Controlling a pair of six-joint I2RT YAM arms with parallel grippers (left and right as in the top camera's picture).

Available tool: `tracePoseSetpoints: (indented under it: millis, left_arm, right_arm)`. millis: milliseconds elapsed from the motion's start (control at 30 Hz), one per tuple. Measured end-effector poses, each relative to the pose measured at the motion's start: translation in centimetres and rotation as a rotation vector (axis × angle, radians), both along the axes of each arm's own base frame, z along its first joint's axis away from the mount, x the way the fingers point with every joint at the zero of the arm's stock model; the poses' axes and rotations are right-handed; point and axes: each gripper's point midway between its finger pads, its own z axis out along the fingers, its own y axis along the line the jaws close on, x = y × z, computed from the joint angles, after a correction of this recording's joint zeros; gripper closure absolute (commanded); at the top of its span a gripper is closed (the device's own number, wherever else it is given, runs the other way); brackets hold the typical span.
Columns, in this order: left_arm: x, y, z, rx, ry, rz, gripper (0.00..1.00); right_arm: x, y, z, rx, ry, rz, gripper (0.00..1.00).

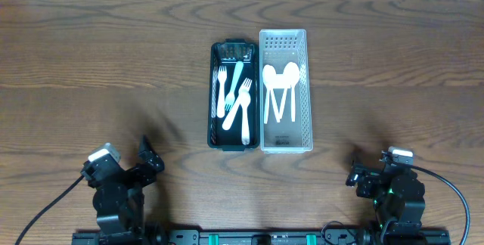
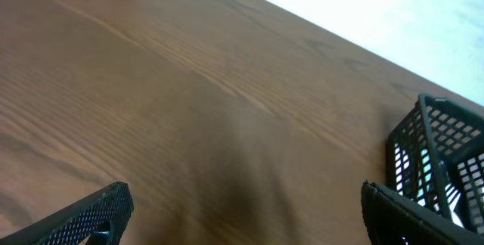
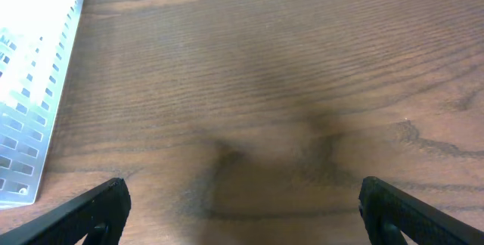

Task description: Pack container

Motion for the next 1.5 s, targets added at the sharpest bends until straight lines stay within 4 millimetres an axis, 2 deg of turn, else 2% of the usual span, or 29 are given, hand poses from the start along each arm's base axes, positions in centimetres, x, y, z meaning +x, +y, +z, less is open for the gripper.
tracePoseSetpoints:
  millis: [200,567,1500]
  left_arm:
    - [0.1,-0.3,-0.7,-0.002,0.015,-0.013,0.02]
    - [0.1,-0.5,-3.8,-0.009,0.082,-0.024,0.02]
    - [0.2,-0.5,-3.8,-0.010,0.082,-0.024,0.02]
  right_arm:
    - [0.0,0.0,0.0,0.000,0.000,0.000,0.01]
    - [0.0,0.0,0.0,0.000,0.000,0.000,0.01]
    - [0.0,0.0,0.0,0.000,0.000,0.000,0.01]
